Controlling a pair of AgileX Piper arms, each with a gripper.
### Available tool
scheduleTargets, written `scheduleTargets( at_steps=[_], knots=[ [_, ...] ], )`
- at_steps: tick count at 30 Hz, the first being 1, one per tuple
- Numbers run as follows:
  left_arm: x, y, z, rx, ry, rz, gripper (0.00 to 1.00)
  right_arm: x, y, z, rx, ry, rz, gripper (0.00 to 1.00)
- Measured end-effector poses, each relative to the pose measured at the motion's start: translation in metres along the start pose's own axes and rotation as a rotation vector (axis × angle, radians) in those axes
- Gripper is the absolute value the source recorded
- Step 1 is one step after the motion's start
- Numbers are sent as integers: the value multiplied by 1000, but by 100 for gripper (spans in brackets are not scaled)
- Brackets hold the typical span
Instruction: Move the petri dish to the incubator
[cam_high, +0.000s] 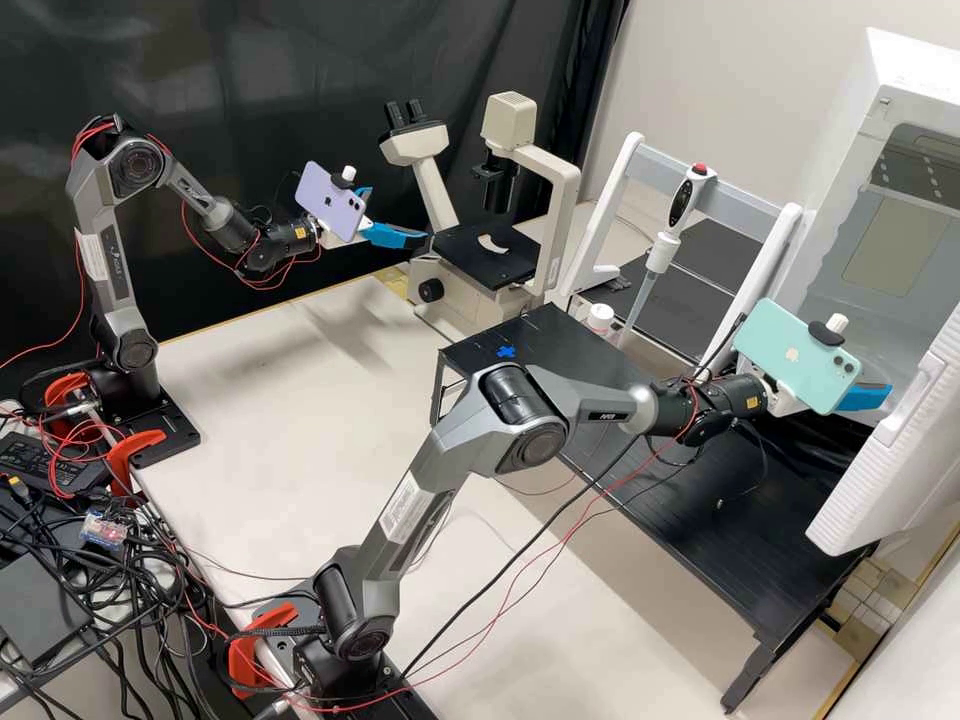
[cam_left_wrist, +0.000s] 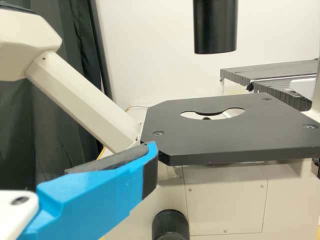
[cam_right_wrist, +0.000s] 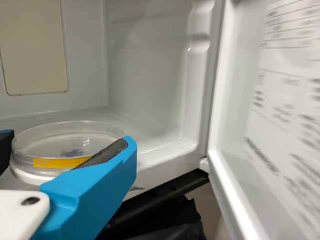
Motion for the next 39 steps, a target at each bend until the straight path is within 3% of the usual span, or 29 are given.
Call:
scheduleTargets(
  at_steps=[4,22,33,39],
  knots=[
    [0,0,0,0,0,0,100,16,-10,1,-32,-27,-27,0],
    [0,0,0,0,0,0,100,54,-16,7,-9,-71,3,0],
    [0,0,0,0,0,0,100,55,-20,1,-5,-31,-20,0],
    [0,0,0,0,0,0,100,55,-23,-3,-25,-6,-41,0]
  ],
)
